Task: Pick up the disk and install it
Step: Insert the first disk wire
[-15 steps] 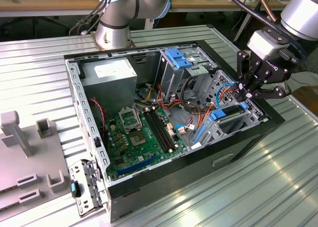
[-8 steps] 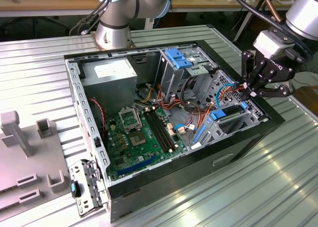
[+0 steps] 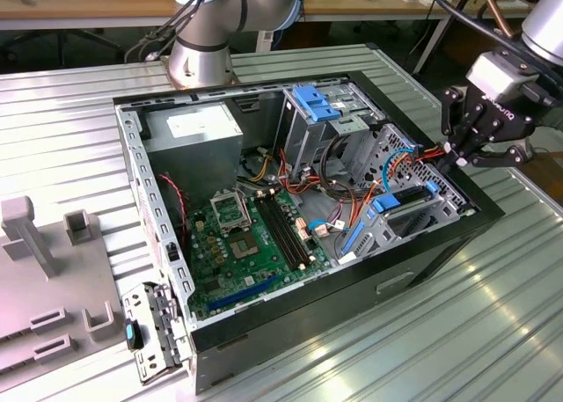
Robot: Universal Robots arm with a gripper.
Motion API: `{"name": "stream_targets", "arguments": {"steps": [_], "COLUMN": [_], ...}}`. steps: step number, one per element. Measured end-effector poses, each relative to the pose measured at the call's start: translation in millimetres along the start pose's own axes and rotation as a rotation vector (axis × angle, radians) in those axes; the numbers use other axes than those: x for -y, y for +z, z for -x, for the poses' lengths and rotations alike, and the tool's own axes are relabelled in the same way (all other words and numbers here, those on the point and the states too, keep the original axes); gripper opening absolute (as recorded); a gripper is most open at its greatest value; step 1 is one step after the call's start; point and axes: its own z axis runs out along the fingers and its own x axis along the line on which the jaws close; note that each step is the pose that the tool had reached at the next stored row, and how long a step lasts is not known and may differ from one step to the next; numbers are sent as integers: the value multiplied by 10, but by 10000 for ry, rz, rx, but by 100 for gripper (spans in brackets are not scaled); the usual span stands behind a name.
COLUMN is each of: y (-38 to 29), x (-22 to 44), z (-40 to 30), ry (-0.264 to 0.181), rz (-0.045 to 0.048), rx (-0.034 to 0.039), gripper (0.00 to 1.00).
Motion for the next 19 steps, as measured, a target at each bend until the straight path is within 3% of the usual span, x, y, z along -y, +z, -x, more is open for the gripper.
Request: {"name": "stream_targets", "arguments": {"steps": [2, 3, 5, 19], "y": [13, 24, 25, 26], "x": [42, 42, 47, 50], "z": [-1, -2, -1, -2], "ry": [-429, -946, -1273, -1326], "rz": [19, 42, 55, 58], "rx": [12, 24, 30, 33], "gripper": [11, 11, 11, 11]}}
